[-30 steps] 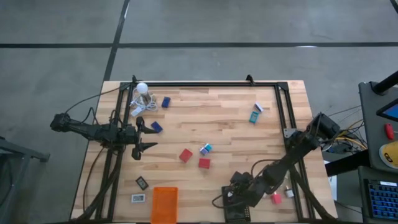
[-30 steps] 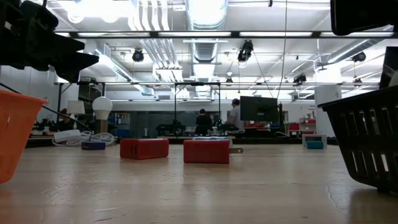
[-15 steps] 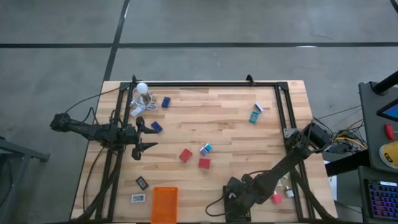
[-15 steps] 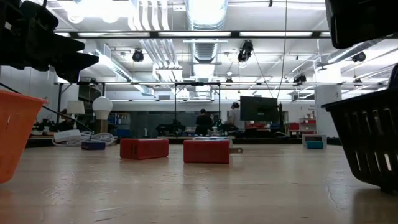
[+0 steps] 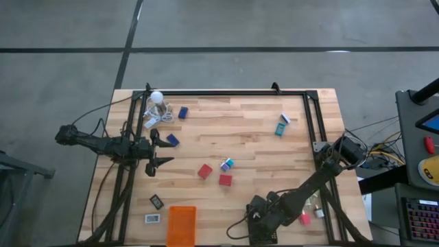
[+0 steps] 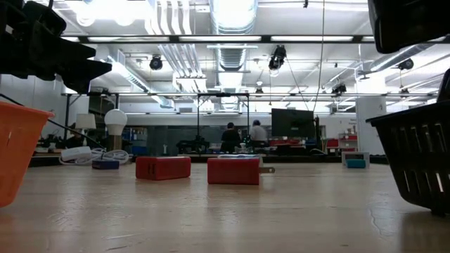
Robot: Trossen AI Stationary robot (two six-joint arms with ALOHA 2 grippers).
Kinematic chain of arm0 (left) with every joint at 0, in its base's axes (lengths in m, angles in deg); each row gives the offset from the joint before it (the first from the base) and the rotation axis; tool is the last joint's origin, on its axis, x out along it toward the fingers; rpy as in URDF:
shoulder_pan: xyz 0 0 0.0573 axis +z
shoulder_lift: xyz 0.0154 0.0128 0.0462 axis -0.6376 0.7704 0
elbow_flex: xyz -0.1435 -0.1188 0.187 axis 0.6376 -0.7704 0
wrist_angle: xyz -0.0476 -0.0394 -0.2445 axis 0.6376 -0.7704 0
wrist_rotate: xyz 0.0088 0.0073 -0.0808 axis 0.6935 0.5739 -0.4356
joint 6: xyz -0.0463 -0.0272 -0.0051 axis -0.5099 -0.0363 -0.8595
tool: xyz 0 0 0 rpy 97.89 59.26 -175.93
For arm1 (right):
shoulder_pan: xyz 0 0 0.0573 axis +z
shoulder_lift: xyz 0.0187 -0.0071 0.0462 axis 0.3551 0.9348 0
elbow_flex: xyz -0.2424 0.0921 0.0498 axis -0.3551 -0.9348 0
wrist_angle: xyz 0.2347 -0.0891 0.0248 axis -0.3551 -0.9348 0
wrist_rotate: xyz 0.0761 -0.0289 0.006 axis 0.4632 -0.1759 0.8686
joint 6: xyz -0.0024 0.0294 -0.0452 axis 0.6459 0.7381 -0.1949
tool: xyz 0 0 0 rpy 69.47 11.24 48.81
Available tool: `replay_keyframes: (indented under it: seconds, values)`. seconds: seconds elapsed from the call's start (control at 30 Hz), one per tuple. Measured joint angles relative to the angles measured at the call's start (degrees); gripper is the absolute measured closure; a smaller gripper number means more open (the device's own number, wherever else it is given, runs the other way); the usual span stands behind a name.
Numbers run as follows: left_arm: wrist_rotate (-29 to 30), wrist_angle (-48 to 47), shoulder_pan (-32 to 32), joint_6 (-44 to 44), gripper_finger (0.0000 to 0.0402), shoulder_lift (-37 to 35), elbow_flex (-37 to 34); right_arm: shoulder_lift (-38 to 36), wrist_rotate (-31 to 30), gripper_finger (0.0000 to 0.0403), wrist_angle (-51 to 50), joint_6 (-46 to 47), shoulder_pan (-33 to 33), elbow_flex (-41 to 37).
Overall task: Pick & Place Office items
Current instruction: Put the top pink white charger adapter in the black bin
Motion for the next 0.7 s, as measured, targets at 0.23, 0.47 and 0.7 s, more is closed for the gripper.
replay_keyframes:
  seconds: [0.23, 0.47, 0.7]
  values:
    - [0.0, 0.0, 0.0, -0.01, 0.0149, 0.0, 0.0, 0.0, -0.22, 0.0198, 0.04, -0.02, 0.04, 0.0]
    - [0.0, 0.0, 0.02, 0.0, 0.0149, 0.0, 0.0, 0.0, -0.26, 0.019, 0.13, -0.24, 0.04, 0.0]
    - [0.0, 0.0, 0.02, 0.0, 0.0149, 0.0, -0.02, -0.02, -0.33, 0.019, 0.18, -0.16, 0.04, 0.04]
